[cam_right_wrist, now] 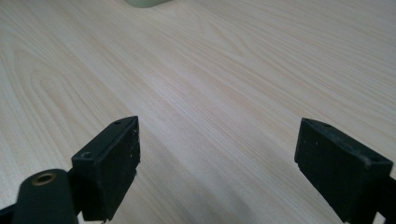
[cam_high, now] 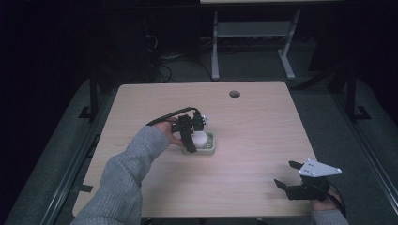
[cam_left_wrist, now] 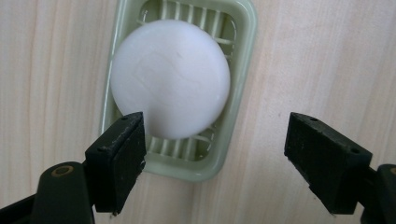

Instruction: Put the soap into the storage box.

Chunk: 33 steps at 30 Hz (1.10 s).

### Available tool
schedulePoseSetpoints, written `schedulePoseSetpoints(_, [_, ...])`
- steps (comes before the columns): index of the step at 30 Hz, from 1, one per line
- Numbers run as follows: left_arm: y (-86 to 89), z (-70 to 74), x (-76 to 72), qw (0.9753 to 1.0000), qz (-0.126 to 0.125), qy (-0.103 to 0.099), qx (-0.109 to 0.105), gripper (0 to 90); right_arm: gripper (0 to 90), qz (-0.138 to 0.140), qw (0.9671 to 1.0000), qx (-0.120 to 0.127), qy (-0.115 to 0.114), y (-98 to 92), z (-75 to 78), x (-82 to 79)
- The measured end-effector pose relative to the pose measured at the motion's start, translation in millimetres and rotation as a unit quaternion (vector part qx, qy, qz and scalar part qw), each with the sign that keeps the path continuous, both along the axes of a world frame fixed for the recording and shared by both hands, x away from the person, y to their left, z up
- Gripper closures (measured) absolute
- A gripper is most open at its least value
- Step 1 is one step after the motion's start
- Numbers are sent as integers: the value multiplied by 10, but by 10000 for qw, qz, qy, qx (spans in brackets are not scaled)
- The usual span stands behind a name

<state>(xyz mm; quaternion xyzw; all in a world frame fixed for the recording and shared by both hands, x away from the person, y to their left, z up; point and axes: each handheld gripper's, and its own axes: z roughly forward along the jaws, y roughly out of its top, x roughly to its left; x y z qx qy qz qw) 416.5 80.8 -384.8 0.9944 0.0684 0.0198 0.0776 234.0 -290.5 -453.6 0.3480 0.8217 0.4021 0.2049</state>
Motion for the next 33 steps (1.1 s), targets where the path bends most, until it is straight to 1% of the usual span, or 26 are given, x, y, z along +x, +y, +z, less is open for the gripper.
schedulePoseSetpoints(1, [12, -2, -19, 10000, 21, 14, -2, 202, 137, 1, 10000, -4, 1, -1, 0, 0])
schedulePoseSetpoints(3, [28, -3, -44, 10000, 3, -37, 34, 201, 137, 1, 10000, 6, -13, 0, 1, -2])
schedulePoseSetpoints(5, [55, -4, -69, 10000, 40, -17, -40, 202, 137, 11, 10000, 5, -23, -1, 0, -1])
schedulePoseSetpoints(6, [63, -7, -77, 10000, 46, -17, -36, 202, 137, 4, 10000, 12, -2, 2, 0, -4])
schedulePoseSetpoints(7, [77, -16, -90, 10000, 53, -38, -32, 202, 137, 21, 10000, 4, -38, 1, -2, -1])
schedulePoseSetpoints(10, [118, -43, -153, 10000, 34, -22, -58, 202, 137, 25, 10000, 3, -23, 7, -5, -1])
schedulePoseSetpoints(15, [173, -57, -208, 9999, 60, -3, -96, 202, 137, -1, 10000, 6, -14, 19, -9, -6])
schedulePoseSetpoints(17, [208, -59, -241, 9999, 49, -45, -105, 202, 137, -12, 10000, 16, -11, 22, -13, -7])
schedulePoseSetpoints(19, [247, -60, -272, 9998, 83, -26, -161, 201, 137, -14, 10000, 0, -9, 22, -16, -7])
schedulePoseSetpoints(23, [325, -63, -374, 9996, 109, -74, -247, 202, 137, -26, 10000, -13, -9, 22, -18, -7])
schedulePoseSetpoints(26, [387, -81, -446, 9996, 132, -66, -221, 203, 137, -34, 10000, -23, -12, 18, -16, -11])
schedulePoseSetpoints(27, [400, -86, -468, 9998, 134, -92, -149, 203, 137, -42, 10000, -26, -8, 17, -17, -13])
schedulePoseSetpoints(28, [416, -84, -495, 9998, 110, -127, -138, 202, 137, -41, 10000, -31, -8, 15, -19, -12])
schedulePoseSetpoints(29, [430, -79, -511, 9997, 89, -139, -191, 203, 137, -51, 10000, -34, 9, 17, -21, -14])
schedulePoseSetpoints(30, [448, -79, -534, 9995, 122, -122, -282, 204, 137, -52, 10000, -38, 10, 18, -22, -14])
schedulePoseSetpoints(33, [499, -99, -600, 9993, 118, -150, -335, 203, 137, -61, 10000, -47, 12, 22, -24, -13])
